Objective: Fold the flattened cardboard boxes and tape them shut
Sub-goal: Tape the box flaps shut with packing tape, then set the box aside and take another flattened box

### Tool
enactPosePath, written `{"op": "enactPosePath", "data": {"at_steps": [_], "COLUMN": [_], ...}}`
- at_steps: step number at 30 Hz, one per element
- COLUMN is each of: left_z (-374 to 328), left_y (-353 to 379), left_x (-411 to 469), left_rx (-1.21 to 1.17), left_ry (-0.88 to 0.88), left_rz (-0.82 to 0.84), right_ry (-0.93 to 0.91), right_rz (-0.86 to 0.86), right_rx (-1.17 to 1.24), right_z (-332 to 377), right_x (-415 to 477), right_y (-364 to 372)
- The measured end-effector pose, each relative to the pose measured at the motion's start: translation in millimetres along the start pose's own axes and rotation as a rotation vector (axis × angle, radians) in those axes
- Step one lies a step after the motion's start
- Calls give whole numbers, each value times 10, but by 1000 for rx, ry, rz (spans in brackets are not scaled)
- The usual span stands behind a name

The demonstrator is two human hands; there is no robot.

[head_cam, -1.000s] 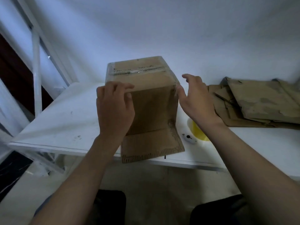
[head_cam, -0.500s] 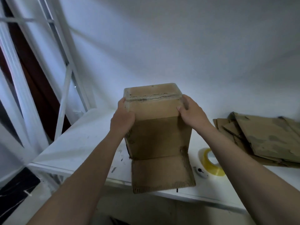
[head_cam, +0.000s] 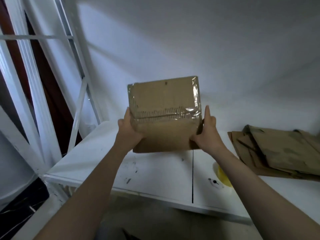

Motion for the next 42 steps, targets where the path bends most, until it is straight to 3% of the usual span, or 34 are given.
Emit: {"op": "enactPosePath", "data": {"at_steps": [4,8,13,17,23,26,29,34,42], "left_z": [242,247,164,219,78,90,277,640,614], "left_y": [89,91,16,84,-88,-291,-327,-82,-107], "left_x": [-288,-462,-405,-357,-344,-357,-352,-494,-460], "left_rx": [-173,-247,-34,136,136,15,12,281,368], "left_ry": [-114,-191,-175,-190,-53,56,103,31,131], "left_rz": [-90,-147,-64,100,8,-67,-35,80,-52], "right_ry": [49,61,140,243,38,-122,-237,-317,-309], "right_rz": [112,103,78,184,74,23,-25,-52,-61], "right_rx": [36,152,97,80,60,128,106,-115,-100], "right_z": [-254,-241,-133,-200,-47,118,178,-114,-178], "right_x": [-176,-282,-210,-173,-106,-157,-214,-295,-278], "right_y": [181,101,-24,81,47,21,159,594,687]}}
Point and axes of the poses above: each hand's wrist, its own x-axis towards the middle knuckle, its own y-axis out of the palm, z = x × y, the point moved 9 cm from there along x, towards the middle knuckle, and after that the axes turned 15 degrees about y, right-handed, at the moved point
